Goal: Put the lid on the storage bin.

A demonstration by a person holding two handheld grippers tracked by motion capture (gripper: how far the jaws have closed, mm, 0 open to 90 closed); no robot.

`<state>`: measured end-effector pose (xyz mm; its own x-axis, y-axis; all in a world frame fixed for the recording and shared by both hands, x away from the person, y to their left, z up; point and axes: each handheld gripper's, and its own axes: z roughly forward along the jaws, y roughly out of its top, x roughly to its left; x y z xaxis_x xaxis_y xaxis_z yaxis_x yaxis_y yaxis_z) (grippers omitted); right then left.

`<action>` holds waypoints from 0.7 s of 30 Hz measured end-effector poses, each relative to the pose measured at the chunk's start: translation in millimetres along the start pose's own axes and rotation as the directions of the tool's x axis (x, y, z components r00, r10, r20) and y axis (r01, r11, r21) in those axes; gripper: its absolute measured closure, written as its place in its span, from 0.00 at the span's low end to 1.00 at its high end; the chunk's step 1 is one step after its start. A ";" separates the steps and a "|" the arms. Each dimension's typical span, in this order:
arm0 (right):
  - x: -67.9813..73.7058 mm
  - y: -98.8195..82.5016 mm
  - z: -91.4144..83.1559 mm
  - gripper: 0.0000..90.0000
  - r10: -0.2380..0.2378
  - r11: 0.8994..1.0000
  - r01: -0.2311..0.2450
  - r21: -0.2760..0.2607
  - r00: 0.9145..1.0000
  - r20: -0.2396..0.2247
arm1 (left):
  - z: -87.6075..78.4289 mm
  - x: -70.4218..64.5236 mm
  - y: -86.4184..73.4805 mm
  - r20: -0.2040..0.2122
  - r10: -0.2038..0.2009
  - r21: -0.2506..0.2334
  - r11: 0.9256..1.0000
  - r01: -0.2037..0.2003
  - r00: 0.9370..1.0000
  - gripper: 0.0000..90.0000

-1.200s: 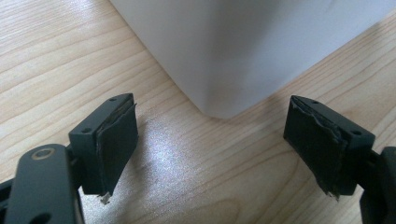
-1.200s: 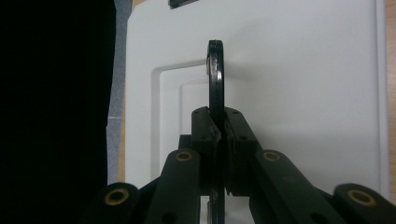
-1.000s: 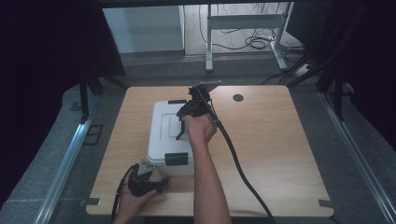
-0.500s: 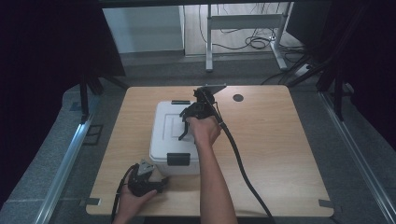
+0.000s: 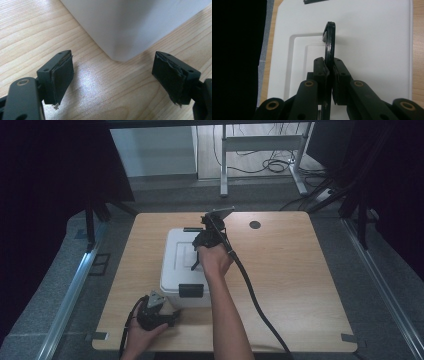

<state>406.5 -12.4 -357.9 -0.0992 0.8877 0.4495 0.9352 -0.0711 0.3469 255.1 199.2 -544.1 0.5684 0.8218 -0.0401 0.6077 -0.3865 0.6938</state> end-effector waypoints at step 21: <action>5.8 3.4 -13.9 0.92 -0.053 0.998 0.053 0.023 0.998 -0.034 | -0.1 0.0 0.1 0.000 0.001 0.001 1.000 -0.001 1.000 0.19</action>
<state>404.4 -13.8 -342.6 -0.1598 0.8741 0.4587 0.9362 -0.0132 0.3513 255.1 199.2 -544.0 0.5687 0.8216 -0.0394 0.6080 -0.3876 0.6929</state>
